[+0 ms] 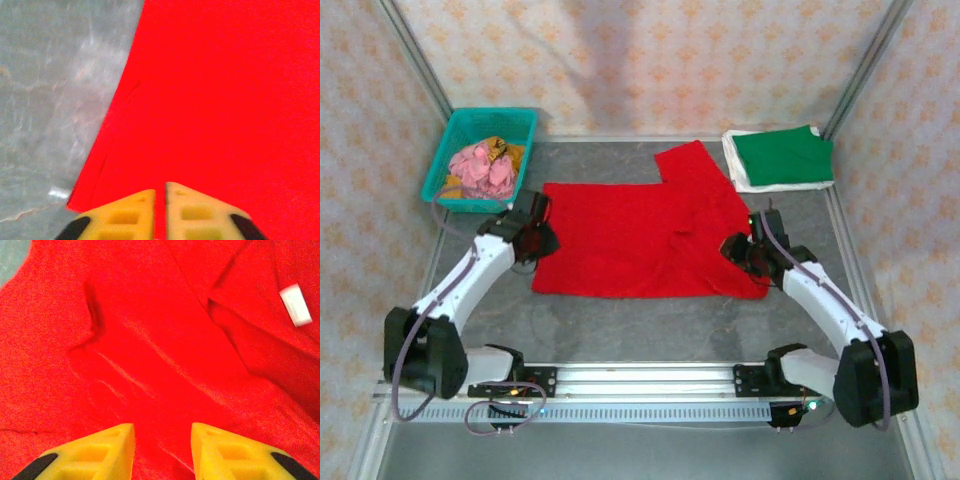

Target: Fold and stack the t-shirts

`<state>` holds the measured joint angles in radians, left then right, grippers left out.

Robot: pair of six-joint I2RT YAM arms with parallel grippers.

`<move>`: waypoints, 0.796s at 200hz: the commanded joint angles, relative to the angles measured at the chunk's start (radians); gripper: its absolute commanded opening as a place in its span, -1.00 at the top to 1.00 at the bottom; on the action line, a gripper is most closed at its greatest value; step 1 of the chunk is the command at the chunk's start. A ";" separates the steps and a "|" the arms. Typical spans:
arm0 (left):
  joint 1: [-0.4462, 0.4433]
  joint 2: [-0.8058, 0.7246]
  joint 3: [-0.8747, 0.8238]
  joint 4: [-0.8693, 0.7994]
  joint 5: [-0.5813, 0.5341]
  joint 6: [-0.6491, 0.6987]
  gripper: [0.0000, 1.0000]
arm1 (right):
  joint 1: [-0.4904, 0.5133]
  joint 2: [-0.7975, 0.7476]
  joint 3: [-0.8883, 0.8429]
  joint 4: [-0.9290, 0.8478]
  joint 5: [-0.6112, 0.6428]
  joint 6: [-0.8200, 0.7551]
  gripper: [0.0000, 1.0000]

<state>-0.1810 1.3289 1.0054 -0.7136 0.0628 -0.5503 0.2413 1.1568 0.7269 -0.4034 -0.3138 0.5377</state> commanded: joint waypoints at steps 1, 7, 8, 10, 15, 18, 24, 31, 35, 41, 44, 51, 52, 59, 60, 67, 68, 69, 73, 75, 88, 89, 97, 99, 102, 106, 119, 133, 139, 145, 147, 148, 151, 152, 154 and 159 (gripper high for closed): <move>0.006 0.131 0.141 -0.030 -0.066 0.126 0.38 | 0.009 0.093 0.034 0.051 0.004 -0.042 0.30; 0.005 0.171 0.182 -0.046 -0.085 0.137 0.25 | 0.010 0.115 0.037 0.068 -0.005 -0.039 0.30; 0.006 0.177 0.188 -0.048 -0.087 0.139 0.23 | 0.010 0.119 0.037 0.069 -0.006 -0.037 0.30; 0.005 0.188 0.199 -0.052 -0.090 0.143 0.19 | 0.011 0.124 0.039 0.073 -0.007 -0.037 0.30; 0.003 0.218 0.224 -0.058 -0.097 0.154 0.11 | 0.014 0.140 0.042 0.081 -0.012 -0.035 0.30; 0.000 0.233 0.239 -0.062 -0.104 0.160 0.07 | 0.016 0.148 0.042 0.086 -0.014 -0.037 0.30; -0.010 0.262 0.262 -0.068 -0.131 0.166 -0.04 | 0.019 0.163 0.042 0.098 -0.014 -0.038 0.30; -0.023 0.291 0.282 -0.073 -0.166 0.175 -0.18 | 0.023 0.174 0.042 0.108 -0.011 -0.044 0.30; -0.030 0.308 0.291 -0.073 -0.177 0.181 -0.26 | 0.025 0.183 0.042 0.110 -0.009 -0.048 0.30; -0.035 0.331 0.305 -0.076 -0.184 0.190 -0.30 | 0.028 0.194 0.042 0.113 -0.004 -0.057 0.30; -0.035 0.344 0.312 -0.078 -0.186 0.191 -0.31 | 0.029 0.197 0.042 0.115 -0.001 -0.062 0.30; -0.038 0.369 0.323 -0.081 -0.192 0.193 -0.32 | 0.033 0.209 0.040 0.119 0.007 -0.074 0.29; -0.039 0.373 0.325 -0.081 -0.194 0.193 -0.32 | 0.032 0.209 0.039 0.120 0.008 -0.075 0.29; -0.042 0.392 0.331 -0.079 -0.202 0.194 -0.34 | 0.033 0.218 0.038 0.124 0.014 -0.083 0.29; -0.043 0.395 0.332 -0.078 -0.203 0.194 -0.34 | 0.032 0.220 0.037 0.124 0.015 -0.084 0.29; -0.048 0.408 0.335 -0.072 -0.215 0.197 -0.35 | 0.033 0.224 0.037 0.126 0.024 -0.093 0.29; -0.050 0.409 0.335 -0.070 -0.217 0.198 -0.35 | 0.033 0.224 0.036 0.128 0.025 -0.094 0.29; -0.051 0.411 0.335 -0.069 -0.219 0.198 -0.36 | 0.033 0.224 0.034 0.129 0.026 -0.096 0.29; -0.053 0.418 0.337 -0.064 -0.226 0.202 -0.36 | 0.032 0.223 0.027 0.138 0.030 -0.100 0.29; -0.055 0.422 0.337 -0.062 -0.230 0.203 -0.36 | 0.032 0.222 0.023 0.143 0.032 -0.103 0.29; -0.057 0.449 0.348 -0.053 -0.232 0.216 -0.36 | 0.033 0.213 -0.005 0.182 0.056 -0.113 0.28; -0.057 0.452 0.350 -0.055 -0.231 0.216 -0.36 | 0.033 0.213 -0.006 0.185 0.059 -0.115 0.27; -0.058 0.479 0.369 -0.069 -0.226 0.217 -0.36 | 0.032 0.212 -0.020 0.207 0.068 -0.123 0.27; -0.058 0.486 0.375 -0.074 -0.224 0.216 -0.36 | 0.032 0.212 -0.024 0.212 0.070 -0.125 0.27; -0.058 0.495 0.381 -0.081 -0.220 0.216 -0.36 | 0.033 0.213 -0.027 0.218 0.072 -0.127 0.27; -0.059 0.506 0.388 -0.090 -0.214 0.214 -0.36 | 0.033 0.216 -0.029 0.222 0.075 -0.131 0.27; -0.064 0.520 0.381 -0.104 -0.209 0.202 -0.36 | 0.033 0.234 -0.024 0.223 0.079 -0.140 0.27; -0.066 0.510 0.339 -0.096 -0.210 0.186 -0.35 | 0.033 0.257 -0.017 0.222 0.075 -0.150 0.27; -0.067 0.504 0.322 -0.095 -0.211 0.185 -0.35 | 0.033 0.269 -0.014 0.221 0.074 -0.152 0.27; -0.066 0.500 0.309 -0.097 -0.217 0.180 -0.33 | 0.032 0.279 -0.013 0.219 0.074 -0.154 0.27; -0.066 0.499 0.305 -0.099 -0.220 0.179 -0.33 | 0.032 0.282 -0.012 0.220 0.075 -0.154 0.27; -0.066 0.499 0.304 -0.099 -0.222 0.178 -0.33 | 0.033 0.283 -0.012 0.220 0.075 -0.154 0.27; -0.066 0.497 0.298 -0.101 -0.226 0.178 -0.33 | 0.032 0.287 -0.013 0.221 0.076 -0.154 0.27; -0.067 0.497 0.296 -0.101 -0.228 0.179 -0.33 | 0.032 0.288 -0.013 0.222 0.076 -0.154 0.27; -0.067 0.497 0.292 -0.101 -0.231 0.180 -0.33 | 0.032 0.290 -0.013 0.221 0.076 -0.154 0.27; -0.067 0.497 0.283 -0.098 -0.238 0.183 -0.32 | 0.033 0.299 -0.013 0.224 0.076 -0.156 0.27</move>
<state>-0.2409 1.8427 1.3365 -0.7658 -0.1169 -0.3645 0.2699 1.4193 0.7124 -0.2035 -0.2710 0.4122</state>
